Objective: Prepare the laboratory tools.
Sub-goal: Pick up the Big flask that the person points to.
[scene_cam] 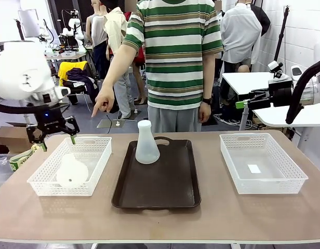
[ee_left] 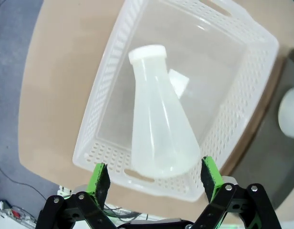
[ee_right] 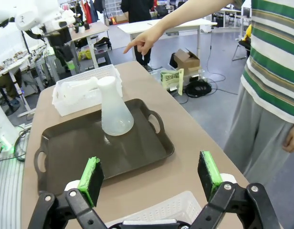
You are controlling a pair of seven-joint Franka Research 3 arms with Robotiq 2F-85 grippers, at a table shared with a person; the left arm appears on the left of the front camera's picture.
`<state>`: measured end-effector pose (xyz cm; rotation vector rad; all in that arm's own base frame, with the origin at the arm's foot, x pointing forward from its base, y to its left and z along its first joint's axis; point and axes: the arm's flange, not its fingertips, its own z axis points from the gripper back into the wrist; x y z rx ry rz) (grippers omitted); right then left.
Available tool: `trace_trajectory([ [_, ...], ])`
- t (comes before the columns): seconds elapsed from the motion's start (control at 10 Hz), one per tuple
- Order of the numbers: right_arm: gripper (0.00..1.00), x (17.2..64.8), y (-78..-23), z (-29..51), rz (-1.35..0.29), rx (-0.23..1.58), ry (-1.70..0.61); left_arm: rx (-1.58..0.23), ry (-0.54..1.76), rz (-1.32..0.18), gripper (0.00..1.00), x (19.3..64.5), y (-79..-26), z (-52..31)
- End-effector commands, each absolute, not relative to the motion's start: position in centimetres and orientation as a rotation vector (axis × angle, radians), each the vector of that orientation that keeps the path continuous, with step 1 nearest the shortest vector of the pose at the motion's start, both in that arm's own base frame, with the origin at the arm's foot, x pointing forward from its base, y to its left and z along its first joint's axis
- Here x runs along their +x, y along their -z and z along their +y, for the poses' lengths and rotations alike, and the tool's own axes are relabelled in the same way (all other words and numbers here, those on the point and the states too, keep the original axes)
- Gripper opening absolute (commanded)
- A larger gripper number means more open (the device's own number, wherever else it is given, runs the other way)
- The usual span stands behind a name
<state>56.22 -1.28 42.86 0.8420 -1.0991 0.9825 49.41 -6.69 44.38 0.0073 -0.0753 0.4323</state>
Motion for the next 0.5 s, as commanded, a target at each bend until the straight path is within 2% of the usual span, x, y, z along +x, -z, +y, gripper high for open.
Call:
trace_trajectory([
  [0.0,1.0,56.1,-42.9,-1.2,-1.089,0.831,-0.992,0.065,-0.474,-0.084,1.0,52.3,-43.4,-7.2],
  [0.2,1.0,56.1,-42.9,-1.2,-1.089,0.831,-0.992,0.061,-0.563,-0.097,1.0,53.0,-41.9,-6.6],
  [0.4,1.0,56.1,-42.9,-1.2,-1.089,0.831,-0.992,0.004,-0.512,-0.113,1.0,53.4,-39.8,-5.7],
])
